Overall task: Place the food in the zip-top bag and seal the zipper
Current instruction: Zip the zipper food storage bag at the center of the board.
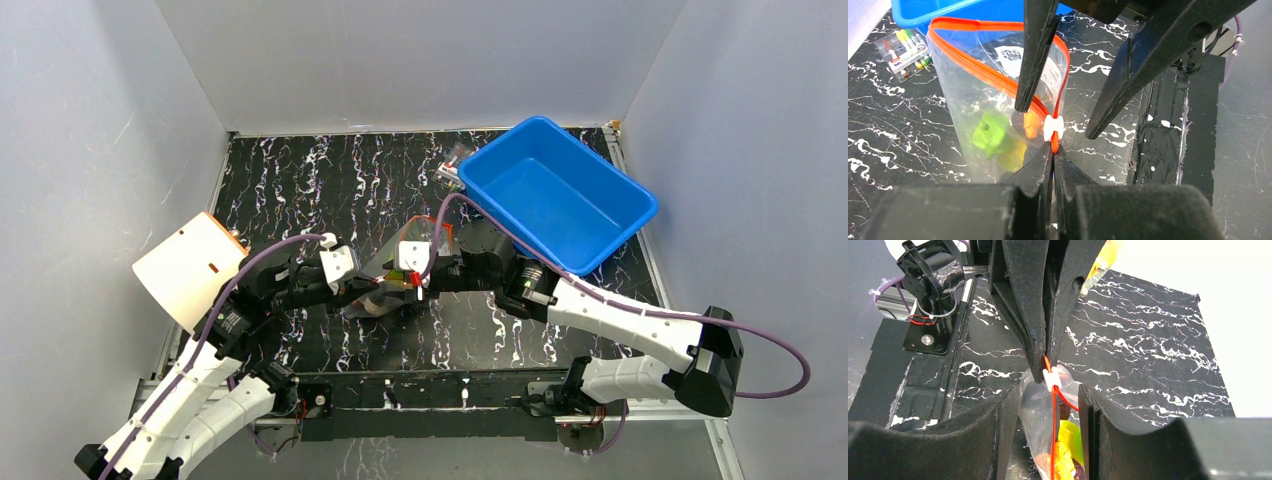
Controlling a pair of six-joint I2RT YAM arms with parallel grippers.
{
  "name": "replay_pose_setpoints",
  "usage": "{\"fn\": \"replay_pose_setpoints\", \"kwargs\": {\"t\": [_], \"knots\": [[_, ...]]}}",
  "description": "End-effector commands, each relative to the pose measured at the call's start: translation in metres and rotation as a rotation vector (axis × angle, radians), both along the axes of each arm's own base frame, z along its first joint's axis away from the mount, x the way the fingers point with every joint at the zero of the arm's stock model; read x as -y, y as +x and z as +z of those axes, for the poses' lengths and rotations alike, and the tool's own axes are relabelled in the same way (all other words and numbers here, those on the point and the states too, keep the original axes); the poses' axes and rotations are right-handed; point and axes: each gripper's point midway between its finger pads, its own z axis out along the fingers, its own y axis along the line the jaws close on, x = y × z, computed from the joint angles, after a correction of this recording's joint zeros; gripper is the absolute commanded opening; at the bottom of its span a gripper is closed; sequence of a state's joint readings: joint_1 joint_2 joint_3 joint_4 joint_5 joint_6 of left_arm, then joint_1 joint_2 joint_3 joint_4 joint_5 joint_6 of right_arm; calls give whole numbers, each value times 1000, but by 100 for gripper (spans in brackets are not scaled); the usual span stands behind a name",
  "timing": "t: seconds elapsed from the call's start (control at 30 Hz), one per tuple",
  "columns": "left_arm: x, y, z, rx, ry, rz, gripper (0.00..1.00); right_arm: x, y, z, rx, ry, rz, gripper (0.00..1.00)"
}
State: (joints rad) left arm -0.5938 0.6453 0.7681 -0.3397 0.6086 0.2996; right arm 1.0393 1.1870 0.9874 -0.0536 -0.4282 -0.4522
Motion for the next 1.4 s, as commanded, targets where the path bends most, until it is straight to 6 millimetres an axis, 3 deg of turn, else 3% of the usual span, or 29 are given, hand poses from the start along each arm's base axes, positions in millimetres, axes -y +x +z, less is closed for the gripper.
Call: {"fn": "replay_pose_setpoints", "kwargs": {"t": [0.0, 0.23, 0.4, 0.5, 0.63, 0.87, 1.37], "knots": [[4, -6, 11, 27, -29, -49, 0, -12, 0, 36, 97, 81, 59, 43], [4, -6, 10, 27, -28, -46, 0, -22, -1, 28, 90, 73, 92, 38], [3, -6, 7, 27, -22, -45, 0, -23, -2, 29, 97, 88, 103, 17], [1, -7, 7, 34, -14, -43, 0, -19, -3, 31, 96, 104, 92, 13], [-1, -7, 6, 42, 0, -39, 0, -15, 2, 27, 100, 100, 54, 0], [-6, -11, 9, 73, 13, -46, 0, -1, 11, 11, 86, 45, -25, 0], [-9, -14, 12, 86, 10, -45, 0, 24, 27, -4, 75, -19, -111, 0]]}}
